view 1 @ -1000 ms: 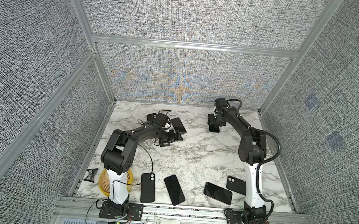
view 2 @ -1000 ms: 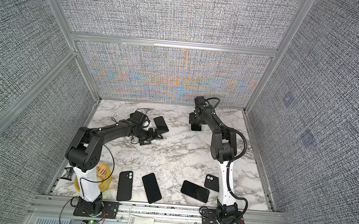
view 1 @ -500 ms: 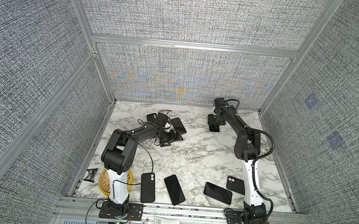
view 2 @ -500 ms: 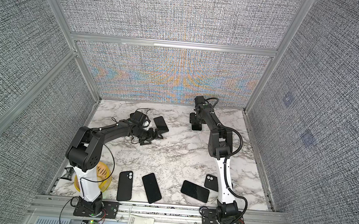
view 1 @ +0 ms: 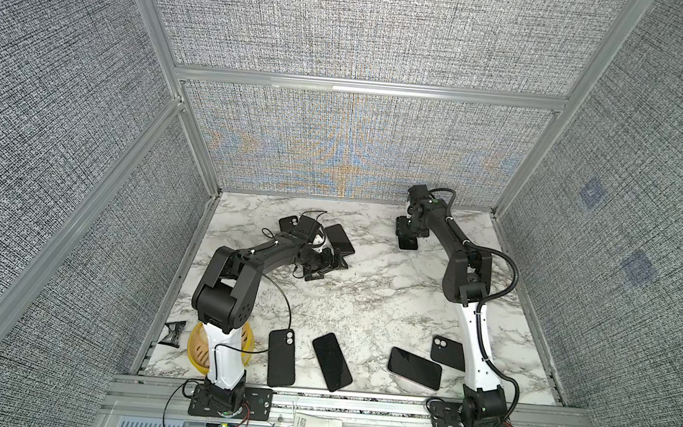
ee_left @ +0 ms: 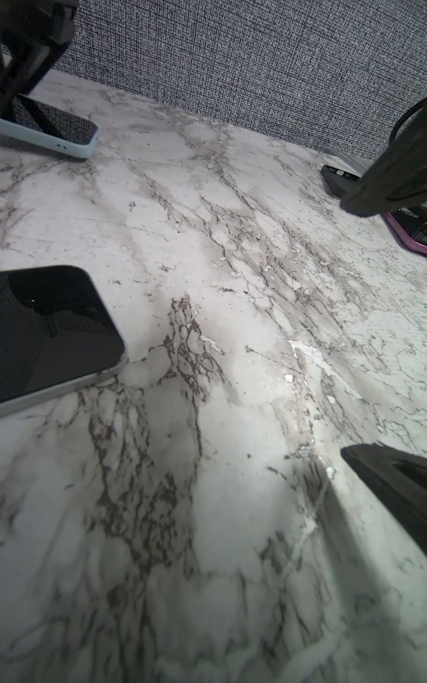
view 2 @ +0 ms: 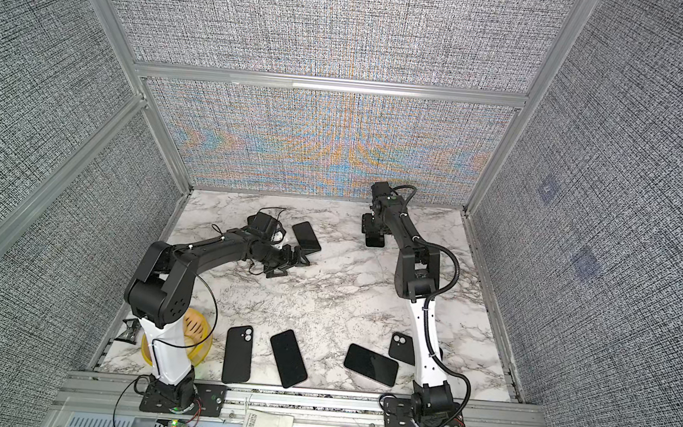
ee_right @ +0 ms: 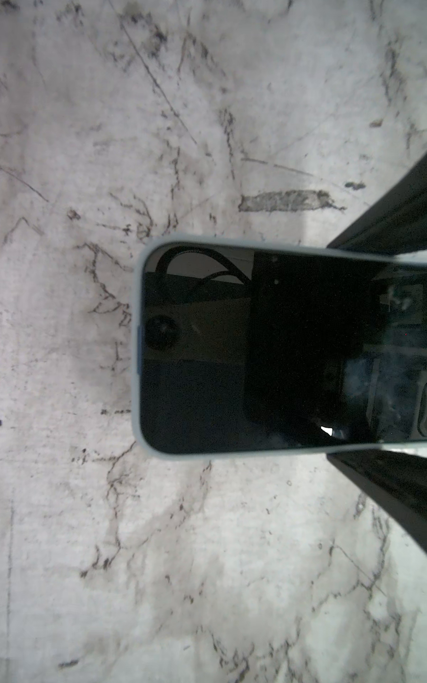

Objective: Put the phone into the phone case
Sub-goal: 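Carry the cased phone farther from the robot with the right gripper and release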

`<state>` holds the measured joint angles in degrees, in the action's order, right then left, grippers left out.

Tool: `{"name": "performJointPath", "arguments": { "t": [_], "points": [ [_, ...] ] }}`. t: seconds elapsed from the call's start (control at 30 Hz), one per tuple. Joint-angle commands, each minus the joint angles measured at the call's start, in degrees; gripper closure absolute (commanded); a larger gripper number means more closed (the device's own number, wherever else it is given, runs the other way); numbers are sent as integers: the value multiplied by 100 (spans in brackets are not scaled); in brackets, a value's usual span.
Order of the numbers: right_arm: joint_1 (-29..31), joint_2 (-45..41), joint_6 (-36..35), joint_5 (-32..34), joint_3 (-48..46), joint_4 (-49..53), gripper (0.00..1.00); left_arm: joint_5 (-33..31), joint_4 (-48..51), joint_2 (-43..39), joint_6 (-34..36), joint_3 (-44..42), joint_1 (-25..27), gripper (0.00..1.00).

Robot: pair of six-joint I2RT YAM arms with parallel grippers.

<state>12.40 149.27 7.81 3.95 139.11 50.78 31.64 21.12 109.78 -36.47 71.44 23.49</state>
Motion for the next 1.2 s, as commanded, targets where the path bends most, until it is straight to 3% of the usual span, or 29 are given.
{"name": "performJointPath", "arguments": {
  "t": [0.0, 0.5, 1.17],
  "points": [
    [14, 17, -33, -96, 130, 109, 40, 8, 22, -53, 52, 2, 4, 3],
    [26, 111, 2, -88, 228, 142, 25, -33, 23, -123, 43, -43, 0, 3],
    [47, -155, -73, 150, -73, -85, 16, -101, 225, -276, 165, 2, -72, 3]
  ]
}}
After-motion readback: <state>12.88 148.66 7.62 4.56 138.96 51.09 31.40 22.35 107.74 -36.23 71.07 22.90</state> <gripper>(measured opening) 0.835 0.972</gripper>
